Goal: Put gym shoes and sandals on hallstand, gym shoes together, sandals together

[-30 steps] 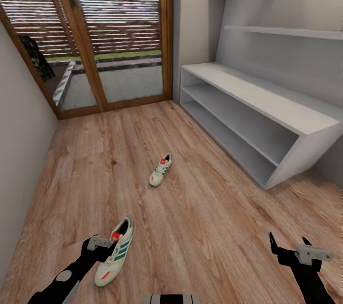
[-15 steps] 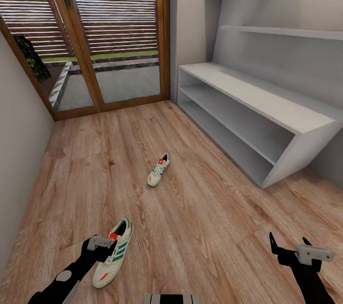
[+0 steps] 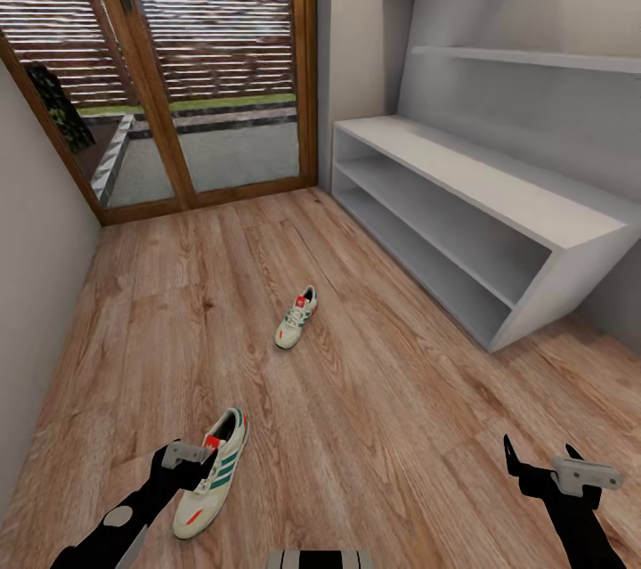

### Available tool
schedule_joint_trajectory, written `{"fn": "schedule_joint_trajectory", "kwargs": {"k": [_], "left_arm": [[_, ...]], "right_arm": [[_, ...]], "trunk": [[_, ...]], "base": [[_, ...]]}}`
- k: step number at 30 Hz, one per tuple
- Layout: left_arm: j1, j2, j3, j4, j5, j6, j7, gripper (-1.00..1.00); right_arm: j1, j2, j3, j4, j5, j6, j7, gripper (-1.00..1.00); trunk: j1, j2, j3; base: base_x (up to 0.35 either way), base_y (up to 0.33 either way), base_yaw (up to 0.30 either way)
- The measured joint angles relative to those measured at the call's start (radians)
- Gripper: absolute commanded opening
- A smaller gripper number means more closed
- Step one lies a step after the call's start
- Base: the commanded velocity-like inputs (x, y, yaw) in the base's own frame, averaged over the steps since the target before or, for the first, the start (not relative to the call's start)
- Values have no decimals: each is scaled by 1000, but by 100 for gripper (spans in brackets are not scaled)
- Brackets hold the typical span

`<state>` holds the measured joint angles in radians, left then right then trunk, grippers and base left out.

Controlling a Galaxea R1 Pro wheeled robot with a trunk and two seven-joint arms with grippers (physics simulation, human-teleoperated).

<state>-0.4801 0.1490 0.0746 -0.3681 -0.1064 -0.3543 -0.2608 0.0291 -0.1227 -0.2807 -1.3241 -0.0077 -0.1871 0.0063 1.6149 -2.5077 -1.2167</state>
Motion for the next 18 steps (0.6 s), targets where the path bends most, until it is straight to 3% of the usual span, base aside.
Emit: {"fn": "schedule_joint_trajectory", "kwargs": {"k": [18], "left_arm": [[0, 1, 0, 0, 1, -9, 0, 100]], "right_arm": [[-1, -1, -1, 0, 0, 0, 0, 100]], "trunk": [[0, 0, -23]], "base": [[0, 0, 0]]}}
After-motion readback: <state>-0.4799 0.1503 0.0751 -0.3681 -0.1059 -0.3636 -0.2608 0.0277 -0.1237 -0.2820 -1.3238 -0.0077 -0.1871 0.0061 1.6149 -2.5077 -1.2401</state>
